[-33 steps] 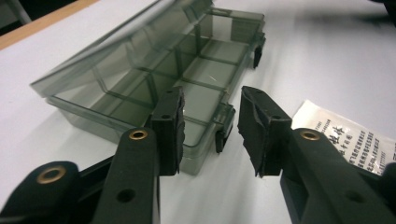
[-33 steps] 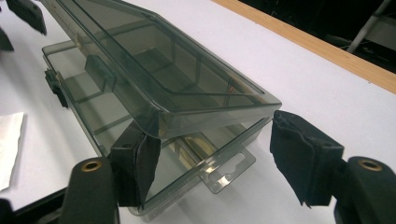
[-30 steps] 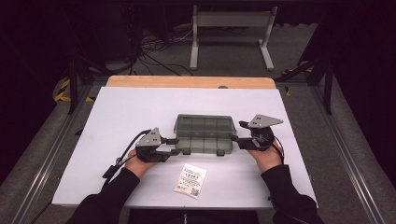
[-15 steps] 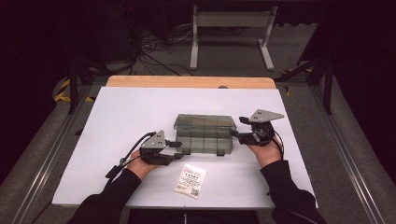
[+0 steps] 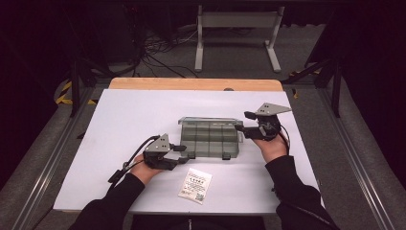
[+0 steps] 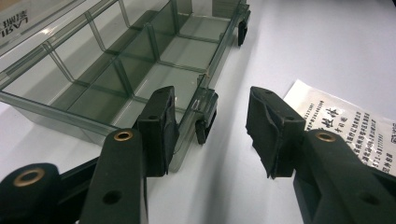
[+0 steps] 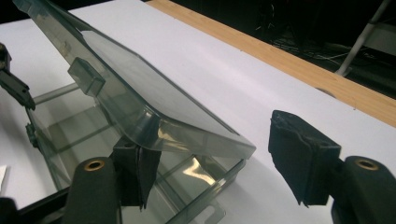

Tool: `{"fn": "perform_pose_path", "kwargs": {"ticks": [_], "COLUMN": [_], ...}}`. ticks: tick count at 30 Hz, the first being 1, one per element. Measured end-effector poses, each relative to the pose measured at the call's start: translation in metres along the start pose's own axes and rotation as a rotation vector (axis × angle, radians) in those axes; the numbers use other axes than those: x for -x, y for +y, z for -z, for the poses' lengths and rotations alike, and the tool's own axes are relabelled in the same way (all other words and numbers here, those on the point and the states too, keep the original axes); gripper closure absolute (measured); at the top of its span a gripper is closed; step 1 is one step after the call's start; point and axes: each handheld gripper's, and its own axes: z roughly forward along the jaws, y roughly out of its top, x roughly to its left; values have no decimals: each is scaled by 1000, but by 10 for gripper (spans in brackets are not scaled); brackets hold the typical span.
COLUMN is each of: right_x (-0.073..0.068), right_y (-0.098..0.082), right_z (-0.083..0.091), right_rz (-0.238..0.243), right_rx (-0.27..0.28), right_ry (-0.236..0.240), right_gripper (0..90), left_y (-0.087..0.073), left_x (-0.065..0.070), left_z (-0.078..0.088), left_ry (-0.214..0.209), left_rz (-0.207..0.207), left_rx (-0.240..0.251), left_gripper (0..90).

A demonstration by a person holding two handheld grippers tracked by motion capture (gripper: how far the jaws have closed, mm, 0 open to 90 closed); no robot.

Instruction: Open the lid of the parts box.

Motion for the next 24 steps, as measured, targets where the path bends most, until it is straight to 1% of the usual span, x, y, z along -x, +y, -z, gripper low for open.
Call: {"fn": "perform_pose_path", "kwargs": {"ticks": [2, 5, 11, 15, 19, 24], "right_x": [4, 6, 11, 14, 19, 25], "right_y": [3, 5, 11, 14, 17, 19], "right_z": [-2, -5, -12, -15, -20, -26], "right_rz": [-16, -26, -28, -30, -32, -49], "right_rx": [9, 13, 15, 18, 19, 24], "right_ry": [6, 11, 22, 23, 15, 15], "right_gripper": [361, 373, 421, 433, 445, 457], "left_y": [0, 0, 0, 0, 0, 0], "left_x": [0, -1, -1, -1, -1, -1], "left_z": [0, 0, 0, 0, 0, 0], "left_ry": [-1, -1, -4, -6, -6, -8], "left_rz": [-1, -2, -2, -2, -2, -2], "left_rx": [-1, -1, 0, 0, -1, -2], "left_gripper": [528, 528, 526, 524, 522, 520]}}
